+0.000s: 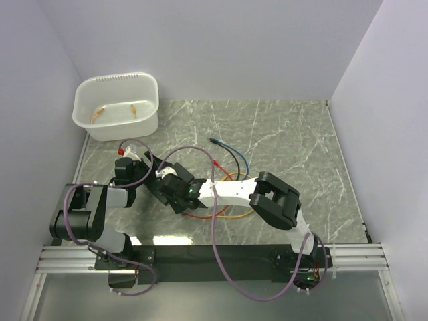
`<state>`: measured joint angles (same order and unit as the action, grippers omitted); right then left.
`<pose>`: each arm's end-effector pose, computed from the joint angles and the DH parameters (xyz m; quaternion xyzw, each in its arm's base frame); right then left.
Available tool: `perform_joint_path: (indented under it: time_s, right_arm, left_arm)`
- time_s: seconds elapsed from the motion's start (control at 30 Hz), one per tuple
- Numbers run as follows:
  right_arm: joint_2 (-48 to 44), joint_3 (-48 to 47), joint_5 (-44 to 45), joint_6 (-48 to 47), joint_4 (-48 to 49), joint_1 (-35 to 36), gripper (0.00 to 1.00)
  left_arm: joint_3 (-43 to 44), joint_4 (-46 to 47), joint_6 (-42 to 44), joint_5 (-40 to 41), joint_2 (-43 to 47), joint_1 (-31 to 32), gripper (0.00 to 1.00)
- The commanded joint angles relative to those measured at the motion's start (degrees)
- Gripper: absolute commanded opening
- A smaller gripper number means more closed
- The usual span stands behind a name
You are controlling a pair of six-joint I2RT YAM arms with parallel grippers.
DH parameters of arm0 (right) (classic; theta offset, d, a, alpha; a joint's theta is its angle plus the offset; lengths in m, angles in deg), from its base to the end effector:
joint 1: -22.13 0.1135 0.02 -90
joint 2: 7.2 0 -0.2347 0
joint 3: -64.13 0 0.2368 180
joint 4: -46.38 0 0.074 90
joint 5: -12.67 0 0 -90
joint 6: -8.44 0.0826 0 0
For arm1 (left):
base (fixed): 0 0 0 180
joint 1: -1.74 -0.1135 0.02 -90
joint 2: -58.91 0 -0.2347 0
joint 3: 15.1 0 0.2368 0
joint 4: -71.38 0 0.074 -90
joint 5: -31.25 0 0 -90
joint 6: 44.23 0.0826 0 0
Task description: Insert the plug into the switch port
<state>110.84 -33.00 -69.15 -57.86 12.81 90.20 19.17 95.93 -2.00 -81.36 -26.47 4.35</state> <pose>0.1760 0.4057 0.1094 -0.3385 0.8878 0.1712 0.2606 0.2824 -0.0447 0.0959 -0.2251 0.8098 -0.3703 0.3956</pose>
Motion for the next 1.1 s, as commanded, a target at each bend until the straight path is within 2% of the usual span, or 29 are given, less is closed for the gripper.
perform_joint_path:
  time_s: [0.0, 0.43, 0.77, 1.07]
  right_arm:
    - [0.3, -2.2, 4.4, 1.2, 1.8, 0.0, 0.0]
    - [-7.1, 4.5, 5.4, 1.8, 8.7, 0.2, 0.0]
    - [-3.9, 1.7, 3.2, 2.4, 8.5, 0.6, 0.0]
    - [-4.0, 1.6, 5.1, 3.6, 9.2, 0.8, 0.0]
  left_arm:
    - [-0.5, 0.6, -0.7, -0.8, -0.7, 0.6, 0.93]
    - [-0.5, 0.6, -0.7, -0.7, -0.9, 0.6, 0.93]
    - [-0.3, 1.1, -0.9, -0.9, -1.5, 0.9, 0.93]
    - [-0.3, 2.5, -1.6, -0.8, -3.6, 1.4, 0.93]
